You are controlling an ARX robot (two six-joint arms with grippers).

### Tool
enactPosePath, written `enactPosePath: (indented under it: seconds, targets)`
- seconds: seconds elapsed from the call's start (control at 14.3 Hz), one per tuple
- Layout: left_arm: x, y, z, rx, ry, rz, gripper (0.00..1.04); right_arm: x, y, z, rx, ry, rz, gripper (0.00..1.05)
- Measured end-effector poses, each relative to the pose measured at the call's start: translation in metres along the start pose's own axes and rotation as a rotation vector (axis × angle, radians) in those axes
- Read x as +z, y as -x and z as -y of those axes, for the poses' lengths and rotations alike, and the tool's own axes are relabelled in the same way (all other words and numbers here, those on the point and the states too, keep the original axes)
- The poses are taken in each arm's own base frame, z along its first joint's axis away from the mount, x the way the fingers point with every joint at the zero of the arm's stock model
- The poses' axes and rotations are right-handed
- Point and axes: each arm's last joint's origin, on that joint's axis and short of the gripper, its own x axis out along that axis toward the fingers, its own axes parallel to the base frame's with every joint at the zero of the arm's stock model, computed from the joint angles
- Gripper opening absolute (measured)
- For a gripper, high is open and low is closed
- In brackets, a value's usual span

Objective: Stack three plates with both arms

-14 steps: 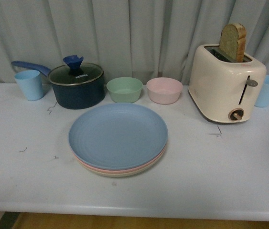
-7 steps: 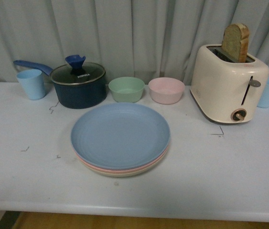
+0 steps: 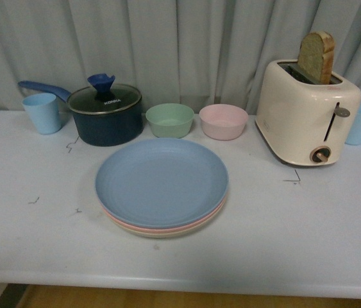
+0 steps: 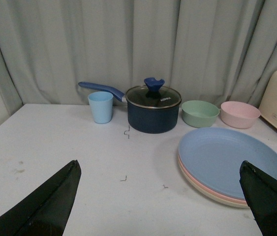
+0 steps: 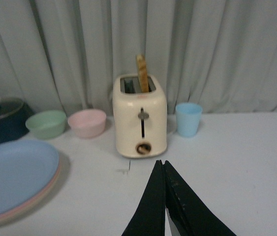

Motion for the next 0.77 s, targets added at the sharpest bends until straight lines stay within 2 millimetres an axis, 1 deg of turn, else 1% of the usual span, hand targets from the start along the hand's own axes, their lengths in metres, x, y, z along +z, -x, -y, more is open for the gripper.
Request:
enactPosePath:
  seconds: [0.07, 0.21, 0.77]
  targets:
    - [0.000, 0.000, 0.000, 0.000, 0.000, 0.001, 0.98, -0.007, 0.003, 0.000, -0.001, 0.000, -0.025, 0.02]
    - [0.000, 0.000, 0.000, 0.000, 0.000, 0.001, 0.98, -0.004, 0.008, 0.000, 0.000, 0.000, 0.005, 0.02]
    - [0.000, 0.000, 0.000, 0.000, 0.000, 0.001, 0.98, -0.004, 0.020, 0.000, 0.000, 0.000, 0.000, 0.02]
